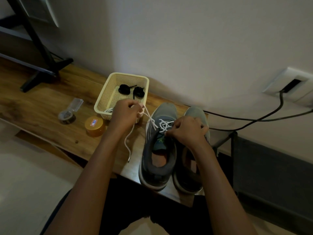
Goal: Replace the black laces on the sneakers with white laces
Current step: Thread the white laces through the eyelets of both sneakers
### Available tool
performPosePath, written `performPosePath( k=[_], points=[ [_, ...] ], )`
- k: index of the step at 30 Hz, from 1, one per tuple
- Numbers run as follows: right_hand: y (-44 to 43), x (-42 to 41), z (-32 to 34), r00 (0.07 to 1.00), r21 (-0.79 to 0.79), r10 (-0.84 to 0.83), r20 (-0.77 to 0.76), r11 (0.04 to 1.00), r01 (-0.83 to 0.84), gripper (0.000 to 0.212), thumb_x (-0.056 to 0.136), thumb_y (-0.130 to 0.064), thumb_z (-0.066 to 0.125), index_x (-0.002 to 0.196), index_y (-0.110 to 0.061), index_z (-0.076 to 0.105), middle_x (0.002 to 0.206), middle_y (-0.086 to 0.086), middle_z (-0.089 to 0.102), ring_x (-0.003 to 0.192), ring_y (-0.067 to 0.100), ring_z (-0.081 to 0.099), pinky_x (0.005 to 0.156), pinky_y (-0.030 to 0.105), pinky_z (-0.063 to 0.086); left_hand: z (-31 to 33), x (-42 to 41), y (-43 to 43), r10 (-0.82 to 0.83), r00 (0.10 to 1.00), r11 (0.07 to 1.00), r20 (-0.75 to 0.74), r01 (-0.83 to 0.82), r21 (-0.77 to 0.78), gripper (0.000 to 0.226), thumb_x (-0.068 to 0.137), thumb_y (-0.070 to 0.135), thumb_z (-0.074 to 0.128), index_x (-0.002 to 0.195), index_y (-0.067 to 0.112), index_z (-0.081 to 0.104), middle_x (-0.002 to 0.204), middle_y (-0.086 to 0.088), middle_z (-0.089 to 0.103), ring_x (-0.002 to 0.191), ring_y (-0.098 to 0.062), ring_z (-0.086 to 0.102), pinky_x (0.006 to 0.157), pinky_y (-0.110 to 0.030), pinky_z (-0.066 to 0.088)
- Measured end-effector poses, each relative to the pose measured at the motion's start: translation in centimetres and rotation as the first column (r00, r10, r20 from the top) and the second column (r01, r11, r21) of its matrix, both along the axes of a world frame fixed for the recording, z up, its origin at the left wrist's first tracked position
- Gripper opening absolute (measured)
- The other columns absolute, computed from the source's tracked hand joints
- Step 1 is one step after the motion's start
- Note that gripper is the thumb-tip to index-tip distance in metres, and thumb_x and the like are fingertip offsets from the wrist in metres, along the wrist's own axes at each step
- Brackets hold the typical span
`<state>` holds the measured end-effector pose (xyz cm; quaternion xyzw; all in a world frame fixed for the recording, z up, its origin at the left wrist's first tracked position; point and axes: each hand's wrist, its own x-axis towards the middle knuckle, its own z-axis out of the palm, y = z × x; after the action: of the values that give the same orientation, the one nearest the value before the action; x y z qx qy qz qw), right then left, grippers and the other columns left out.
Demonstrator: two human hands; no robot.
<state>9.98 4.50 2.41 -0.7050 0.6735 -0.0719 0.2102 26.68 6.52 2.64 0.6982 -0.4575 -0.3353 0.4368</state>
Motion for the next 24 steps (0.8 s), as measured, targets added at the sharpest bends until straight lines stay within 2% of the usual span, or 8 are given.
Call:
performPosePath(
  k=[2, 4, 6, 9, 12, 18, 22, 24],
  points=[
    [-0.1, 0.0, 0.0, 1.0, 0.012, 0.009, -0.003, 1.0, -0.009, 0.021, 0.077, -0.037, 0.07, 0.072, -0.016, 0.069, 0.085, 0.002, 0.057, 0.121, 0.031, 0.037, 0.103, 0.046, 0.021, 0.5, 0.4, 0.0, 0.083, 0.98, 0.996, -0.182, -0.089, -0.027, 0.013, 0.097, 0.015, 0.05, 0.094, 0.013, 0.062, 0.089, -0.002, 0.065, 0.08, -0.013, 0.061, 0.071, -0.024, 0.049],
    [-0.1, -0.1, -0.1, 1.0, 0.019, 0.018, -0.001, 1.0, -0.018, 0.022, 0.078, -0.038, 0.07, 0.071, -0.017, 0.068, 0.09, 0.004, 0.061, 0.12, 0.031, 0.038, 0.102, 0.046, 0.021, 0.9, 0.1, 0.1, 0.059, 0.919, 0.998, -0.391, -0.052, 0.028, 0.013, 0.099, 0.016, 0.046, 0.092, 0.017, 0.057, 0.094, -0.003, 0.069, 0.086, -0.016, 0.066, 0.075, -0.026, 0.05],
    [-0.2, -0.1, -0.1, 1.0, 0.005, 0.003, 0.025, 1.0, -0.003, 0.022, 0.079, -0.037, 0.067, 0.069, -0.017, 0.069, 0.088, 0.004, 0.063, 0.115, 0.03, 0.042, 0.1, 0.045, 0.023, 1.2, -0.6, 0.1, -0.012, 0.9, 0.997, -0.436, 0.045, 0.065, 0.016, 0.101, 0.018, 0.041, 0.094, 0.017, 0.055, 0.09, -0.004, 0.071, 0.079, -0.011, 0.067, 0.076, -0.026, 0.047],
    [-0.4, -0.2, 0.0, 0.984, -0.032, -0.109, 0.142, 0.993, 0.115, 0.024, 0.081, -0.032, 0.063, 0.061, -0.019, 0.064, 0.079, 0.002, 0.06, 0.109, 0.027, 0.049, 0.096, 0.04, 0.025, 0.7, -1.3, 0.0, -0.13, 0.982, 0.989, -0.137, 0.139, 0.057, 0.024, 0.1, 0.025, 0.043, 0.092, 0.013, 0.063, 0.075, -0.001, 0.065, 0.067, -0.009, 0.06, 0.068, -0.025, 0.046],
    [-0.6, -0.4, 0.1, 0.96, -0.058, -0.188, 0.207, 0.977, 0.204, 0.03, 0.082, -0.029, 0.062, 0.054, -0.022, 0.054, 0.08, 0.002, 0.06, 0.112, 0.027, 0.047, 0.099, 0.041, 0.024, -0.5, -1.1, 0.0, -0.269, 0.952, 0.954, 0.148, 0.242, 0.175, 0.033, 0.094, 0.037, 0.053, 0.083, 0.01, 0.068, 0.079, -0.008, 0.067, 0.075, -0.023, 0.062, 0.077, -0.036, 0.05],
    [-0.6, -0.3, 0.1, 0.973, 0.003, -0.183, 0.14, 0.983, 0.184, 0.029, 0.084, -0.029, 0.059, 0.059, -0.016, 0.054, 0.084, 0.003, 0.057, 0.12, 0.029, 0.038, 0.104, 0.046, 0.02, -1.1, -1.2, -0.2, -0.403, 0.9, 0.887, 0.165, 0.339, 0.314, 0.021, 0.085, 0.018, 0.069, 0.091, -0.002, 0.07, 0.096, -0.011, 0.064, 0.093, -0.024, 0.059, 0.078, -0.03, 0.045],
    [-0.5, -0.3, 0.0, 0.98, 0.022, -0.165, 0.107, 0.986, 0.164, 0.017, 0.083, -0.027, 0.057, 0.073, -0.016, 0.066, 0.09, 0.004, 0.059, 0.119, 0.03, 0.039, 0.103, 0.046, 0.02, -1.3, -1.3, -0.1, -0.433, 0.887, 0.864, 0.158, 0.359, 0.353, 0.019, 0.09, 0.013, 0.061, 0.092, -0.005, 0.067, 0.097, -0.014, 0.06, 0.093, -0.024, 0.055, 0.069, -0.026, 0.038],
    [-0.5, -0.3, -0.2, 0.988, 0.047, -0.137, 0.07, 0.99, 0.134, 0.017, 0.082, -0.027, 0.058, 0.071, -0.017, 0.065, 0.088, 0.004, 0.06, 0.117, 0.031, 0.043, 0.102, 0.047, 0.018, -1.1, -1.4, -0.2, -0.425, 0.893, 0.875, 0.147, 0.364, 0.32, 0.023, 0.093, 0.012, 0.055, 0.094, -0.008, 0.067, 0.095, -0.016, 0.061, 0.09, -0.024, 0.055, 0.07, -0.025, 0.037]
  ],
)
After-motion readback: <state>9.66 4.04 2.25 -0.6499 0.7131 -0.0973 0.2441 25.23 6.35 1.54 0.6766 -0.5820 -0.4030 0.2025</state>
